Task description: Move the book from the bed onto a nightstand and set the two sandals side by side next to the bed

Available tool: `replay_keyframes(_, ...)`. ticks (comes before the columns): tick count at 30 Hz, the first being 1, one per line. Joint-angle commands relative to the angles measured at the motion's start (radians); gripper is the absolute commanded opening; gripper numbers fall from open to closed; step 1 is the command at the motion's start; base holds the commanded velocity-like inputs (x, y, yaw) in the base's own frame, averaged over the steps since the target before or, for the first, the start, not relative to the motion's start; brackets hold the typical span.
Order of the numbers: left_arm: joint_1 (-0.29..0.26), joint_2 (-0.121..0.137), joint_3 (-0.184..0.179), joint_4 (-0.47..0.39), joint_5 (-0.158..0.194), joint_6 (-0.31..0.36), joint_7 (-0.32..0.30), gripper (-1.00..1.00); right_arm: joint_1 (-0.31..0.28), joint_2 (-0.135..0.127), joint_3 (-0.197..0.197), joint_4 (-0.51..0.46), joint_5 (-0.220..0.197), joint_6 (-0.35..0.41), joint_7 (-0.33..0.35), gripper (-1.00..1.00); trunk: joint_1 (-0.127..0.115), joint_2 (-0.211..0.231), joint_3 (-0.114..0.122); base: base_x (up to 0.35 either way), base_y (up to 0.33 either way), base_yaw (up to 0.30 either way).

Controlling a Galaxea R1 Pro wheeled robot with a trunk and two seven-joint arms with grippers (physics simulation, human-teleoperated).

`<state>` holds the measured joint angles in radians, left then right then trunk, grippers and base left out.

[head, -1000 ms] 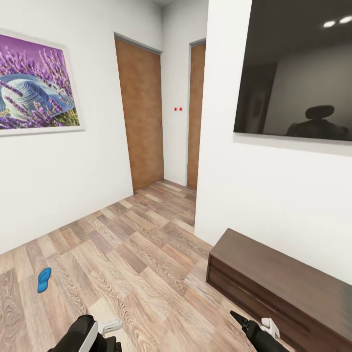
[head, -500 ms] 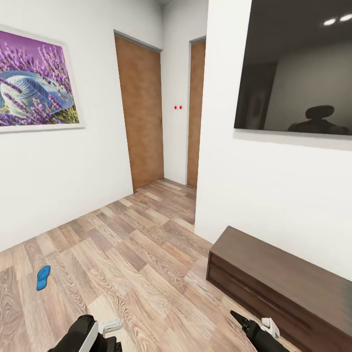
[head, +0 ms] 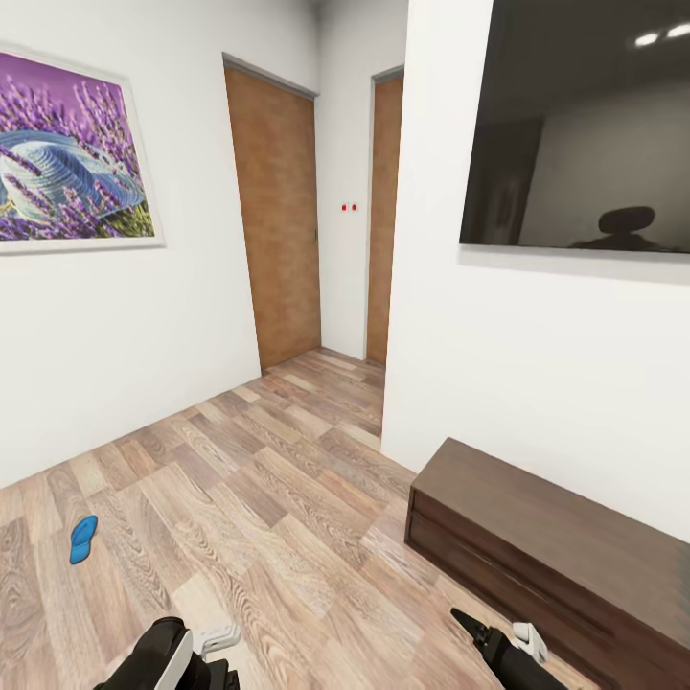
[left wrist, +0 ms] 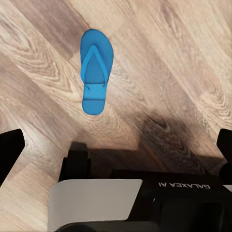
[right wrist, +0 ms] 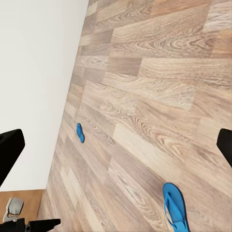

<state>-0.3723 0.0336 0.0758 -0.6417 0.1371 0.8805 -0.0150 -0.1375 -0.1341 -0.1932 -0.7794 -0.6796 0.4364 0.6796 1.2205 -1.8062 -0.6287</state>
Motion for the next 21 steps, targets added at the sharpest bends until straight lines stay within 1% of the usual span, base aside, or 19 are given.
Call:
replay_keyframes(1, 0.000, 0.000, 0.002, -0.001, 0.002, 0.005, -0.002, 1.00, -0.001, 0.000, -0.002, 0.000, -0.007, 0.008, 0.001, 1.00, 0.004, -0.008, -0.004, 0.000, 0.000, 0.000)
replay_keyframes(21, 0.000, -0.001, 0.002, -0.001, 0.001, 0.005, -0.001, 1.00, -0.001, -0.002, -0.002, 0.000, -0.007, 0.009, 0.002, 1.00, 0.081, -0.148, -0.067, 0.000, 0.000, 0.000)
